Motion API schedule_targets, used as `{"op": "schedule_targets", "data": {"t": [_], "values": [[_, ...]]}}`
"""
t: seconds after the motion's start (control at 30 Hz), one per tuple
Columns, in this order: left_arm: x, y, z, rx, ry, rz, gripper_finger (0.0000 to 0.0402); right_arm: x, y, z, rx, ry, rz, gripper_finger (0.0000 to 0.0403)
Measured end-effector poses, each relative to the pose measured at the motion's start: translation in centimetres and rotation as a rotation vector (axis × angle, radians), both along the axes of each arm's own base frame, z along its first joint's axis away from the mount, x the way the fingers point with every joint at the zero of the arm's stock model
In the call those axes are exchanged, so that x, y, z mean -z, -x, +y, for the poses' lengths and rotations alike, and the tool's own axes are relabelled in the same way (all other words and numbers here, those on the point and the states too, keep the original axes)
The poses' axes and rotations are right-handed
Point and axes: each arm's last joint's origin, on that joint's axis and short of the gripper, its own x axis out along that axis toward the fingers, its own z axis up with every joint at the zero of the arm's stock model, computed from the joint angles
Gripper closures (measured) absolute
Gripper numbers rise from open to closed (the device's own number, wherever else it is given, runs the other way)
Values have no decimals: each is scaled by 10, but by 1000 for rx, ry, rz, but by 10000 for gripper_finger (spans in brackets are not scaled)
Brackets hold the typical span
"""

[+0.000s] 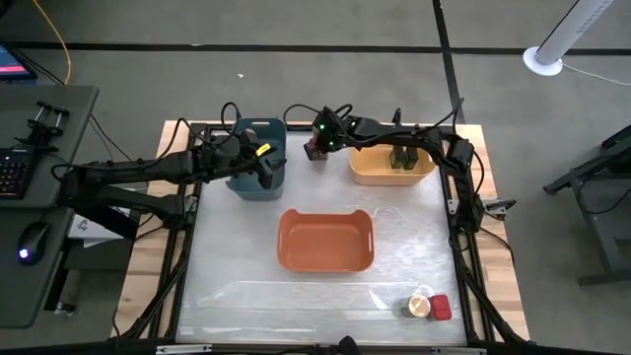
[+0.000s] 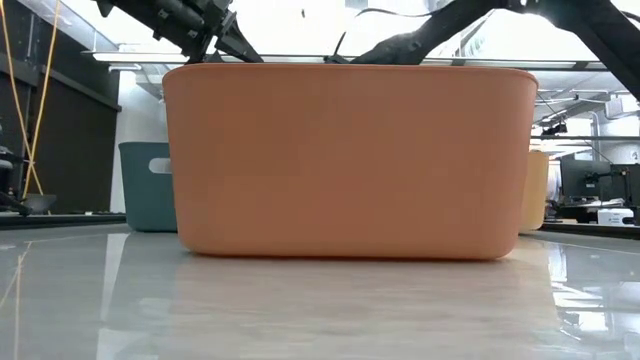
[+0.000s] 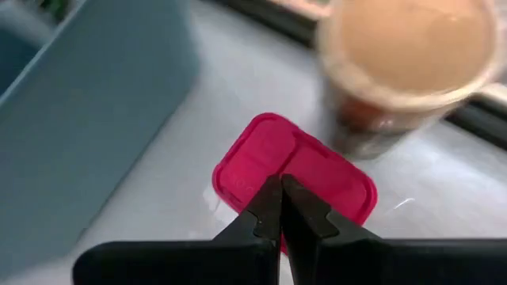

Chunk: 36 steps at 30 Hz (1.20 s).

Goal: Sort spices by type
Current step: Put the top red seasoning can into the orange bin

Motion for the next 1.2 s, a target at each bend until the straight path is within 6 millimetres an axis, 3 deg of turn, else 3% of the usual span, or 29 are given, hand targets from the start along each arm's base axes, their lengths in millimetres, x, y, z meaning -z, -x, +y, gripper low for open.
{"op": "schedule_targets", "data": {"t": [0.3,0.7,1.0,1.2], "values": [[0,0,0,-16,-8,2,157,-4,-11,26,-161,-4,40,403],[0,0,0,-17,-8,2,157,-24,-10,27,-276,24,140,403],[0,0,0,-17,-8,2,157,-42,-17,38,-508,72,135,403],[0,0,1,-20,-9,2,157,-44,-19,35,-413,132,139,403]]}}
